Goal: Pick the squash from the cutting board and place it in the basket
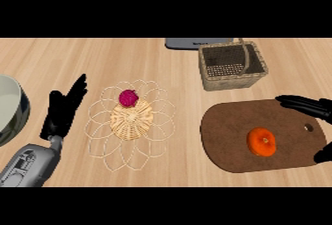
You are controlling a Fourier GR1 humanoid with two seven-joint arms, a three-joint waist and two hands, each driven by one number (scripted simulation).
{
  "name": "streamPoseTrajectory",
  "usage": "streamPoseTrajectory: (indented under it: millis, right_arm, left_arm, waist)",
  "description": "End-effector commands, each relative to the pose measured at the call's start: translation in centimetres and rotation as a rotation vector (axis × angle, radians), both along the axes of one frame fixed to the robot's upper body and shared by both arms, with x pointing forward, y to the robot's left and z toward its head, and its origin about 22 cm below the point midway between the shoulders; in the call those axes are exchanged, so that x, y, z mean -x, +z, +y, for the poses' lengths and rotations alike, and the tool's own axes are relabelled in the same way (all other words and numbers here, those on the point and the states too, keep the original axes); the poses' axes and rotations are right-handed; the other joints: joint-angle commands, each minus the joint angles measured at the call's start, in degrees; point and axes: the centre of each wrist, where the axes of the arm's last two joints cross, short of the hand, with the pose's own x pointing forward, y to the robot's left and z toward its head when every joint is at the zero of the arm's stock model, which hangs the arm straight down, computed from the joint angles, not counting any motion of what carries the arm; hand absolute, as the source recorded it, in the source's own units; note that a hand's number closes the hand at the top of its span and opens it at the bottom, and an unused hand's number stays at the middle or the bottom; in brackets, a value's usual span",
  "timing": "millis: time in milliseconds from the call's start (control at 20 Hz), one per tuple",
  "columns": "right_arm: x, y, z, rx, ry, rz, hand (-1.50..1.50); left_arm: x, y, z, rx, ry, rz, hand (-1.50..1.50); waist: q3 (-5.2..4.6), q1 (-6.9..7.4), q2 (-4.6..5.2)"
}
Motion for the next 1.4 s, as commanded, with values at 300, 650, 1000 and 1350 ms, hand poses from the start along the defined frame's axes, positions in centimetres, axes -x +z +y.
streamPoseTrajectory:
  millis: [300, 650, 1000, 1350]
  right_arm:
    - [-0.5, -3.6, 2.1, -0.101, 0.132, 0.061, -1.5]
    - [-1.4, -2.7, 3.9, -0.079, 0.165, 0.079, -1.5]
    - [-2.6, -5.4, 5.4, -0.036, 0.141, 0.098, -1.5]
    - [-0.7, -7.3, 5.7, -0.017, 0.172, 0.12, -1.5]
  left_arm:
    - [1.0, 1.0, -0.3, 0.006, -0.001, -0.002, 0.0]
    - [1.4, -1.2, -0.3, 0.014, 0.008, 0.024, 0.0]
    - [0.4, -0.7, 0.1, 0.006, 0.012, -0.014, 0.0]
    - [-0.3, -0.5, -0.7, -0.007, 0.031, 0.015, 0.0]
  waist:
    - [0.0, -0.28, -0.31]
    - [-0.07, -0.89, -0.37]
    - [-0.05, -0.64, -0.18]
    - [-0.05, -1.02, -0.23]
